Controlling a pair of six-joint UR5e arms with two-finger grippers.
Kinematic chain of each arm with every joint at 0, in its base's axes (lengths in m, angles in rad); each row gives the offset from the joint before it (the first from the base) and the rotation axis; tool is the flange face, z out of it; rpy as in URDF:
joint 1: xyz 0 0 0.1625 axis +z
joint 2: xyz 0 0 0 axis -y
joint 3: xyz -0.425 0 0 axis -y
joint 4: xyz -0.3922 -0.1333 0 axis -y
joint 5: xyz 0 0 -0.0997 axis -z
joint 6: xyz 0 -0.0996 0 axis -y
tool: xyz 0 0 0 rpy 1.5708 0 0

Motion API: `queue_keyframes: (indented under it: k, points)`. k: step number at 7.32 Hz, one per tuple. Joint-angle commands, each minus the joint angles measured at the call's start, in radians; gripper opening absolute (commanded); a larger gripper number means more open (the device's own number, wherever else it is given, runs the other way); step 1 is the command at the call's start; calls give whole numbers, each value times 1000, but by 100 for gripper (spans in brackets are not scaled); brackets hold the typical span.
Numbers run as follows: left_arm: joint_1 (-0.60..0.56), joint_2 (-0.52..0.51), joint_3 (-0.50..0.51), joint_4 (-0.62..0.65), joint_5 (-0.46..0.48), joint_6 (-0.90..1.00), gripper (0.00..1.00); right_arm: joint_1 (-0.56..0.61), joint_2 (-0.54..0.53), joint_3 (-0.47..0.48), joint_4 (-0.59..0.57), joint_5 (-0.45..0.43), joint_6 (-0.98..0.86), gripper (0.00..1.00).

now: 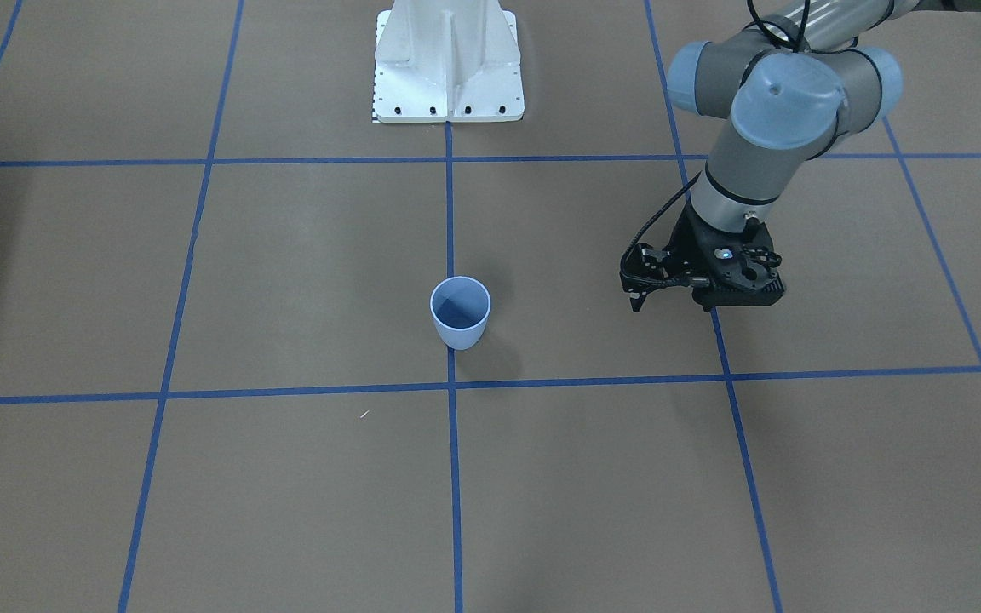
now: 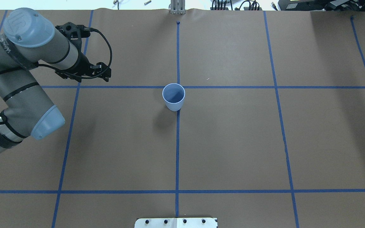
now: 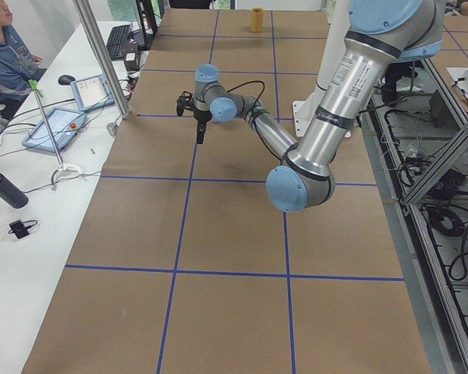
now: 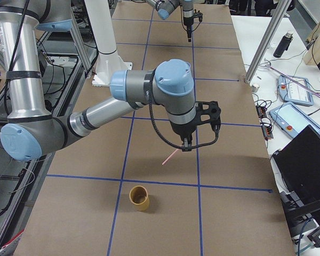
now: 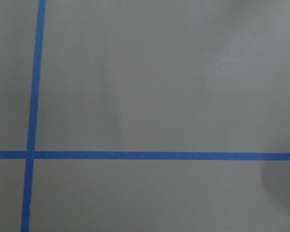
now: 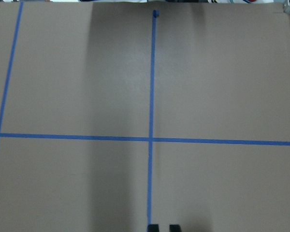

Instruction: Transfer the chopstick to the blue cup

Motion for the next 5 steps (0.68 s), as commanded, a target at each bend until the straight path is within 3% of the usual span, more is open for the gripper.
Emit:
queue_keyframes:
  k: [1, 3, 4, 5]
  points:
    - [-30, 44, -1, -1, -1, 93, 98, -147, 52, 26, 45, 109, 182, 0]
    - [-91, 90, -1, -5, -33, 190, 98, -350, 134, 19, 279, 103, 640, 0]
    - [-147, 124, -1, -5, -106, 259, 98, -454, 209, 16, 308, 84, 818, 0]
    - [-195, 165, -2, -7, -122, 354, 98, -564, 297, 16, 310, 8, 964, 0]
